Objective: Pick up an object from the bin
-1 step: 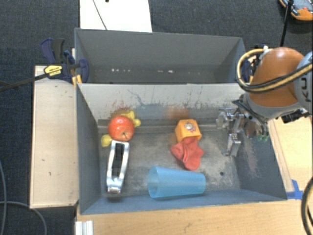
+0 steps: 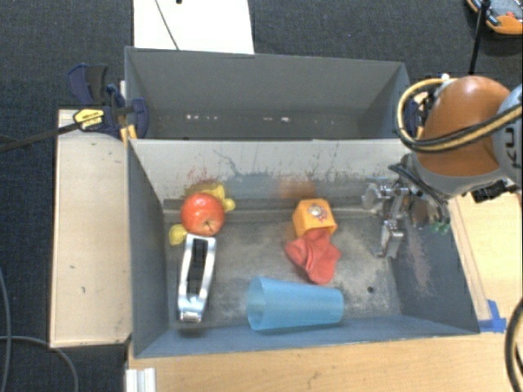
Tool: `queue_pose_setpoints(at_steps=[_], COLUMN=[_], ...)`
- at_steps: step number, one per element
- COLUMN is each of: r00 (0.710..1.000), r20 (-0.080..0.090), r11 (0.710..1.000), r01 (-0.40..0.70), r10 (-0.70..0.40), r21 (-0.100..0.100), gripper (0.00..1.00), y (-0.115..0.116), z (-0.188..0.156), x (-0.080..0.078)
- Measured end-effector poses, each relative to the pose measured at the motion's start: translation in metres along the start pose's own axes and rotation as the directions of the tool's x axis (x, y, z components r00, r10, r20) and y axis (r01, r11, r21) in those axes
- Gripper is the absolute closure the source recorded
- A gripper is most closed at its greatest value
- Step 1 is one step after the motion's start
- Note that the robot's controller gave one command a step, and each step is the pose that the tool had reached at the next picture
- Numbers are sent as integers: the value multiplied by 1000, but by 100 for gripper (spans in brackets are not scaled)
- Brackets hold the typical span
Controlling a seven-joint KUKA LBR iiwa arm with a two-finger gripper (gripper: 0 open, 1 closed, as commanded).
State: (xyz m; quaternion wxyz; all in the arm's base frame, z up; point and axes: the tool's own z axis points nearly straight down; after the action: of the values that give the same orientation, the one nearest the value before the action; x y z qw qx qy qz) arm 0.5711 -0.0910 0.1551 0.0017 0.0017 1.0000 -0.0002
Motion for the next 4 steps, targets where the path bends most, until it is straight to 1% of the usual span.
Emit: queue_pose_setpoints(at_steps=[1, 2, 3, 4], r00=[1000, 986, 929, 951], r20=[1, 0, -1, -3], r11=[1000, 986, 929, 951], r01=[2, 167, 369, 309], r10=[-2, -167, -369, -309], r21=[0, -4, 1, -3], gripper=[0, 0, 0, 0], y=[1, 2, -3, 3], z=[1, 42, 70, 83], x=[-1, 28, 25, 26])
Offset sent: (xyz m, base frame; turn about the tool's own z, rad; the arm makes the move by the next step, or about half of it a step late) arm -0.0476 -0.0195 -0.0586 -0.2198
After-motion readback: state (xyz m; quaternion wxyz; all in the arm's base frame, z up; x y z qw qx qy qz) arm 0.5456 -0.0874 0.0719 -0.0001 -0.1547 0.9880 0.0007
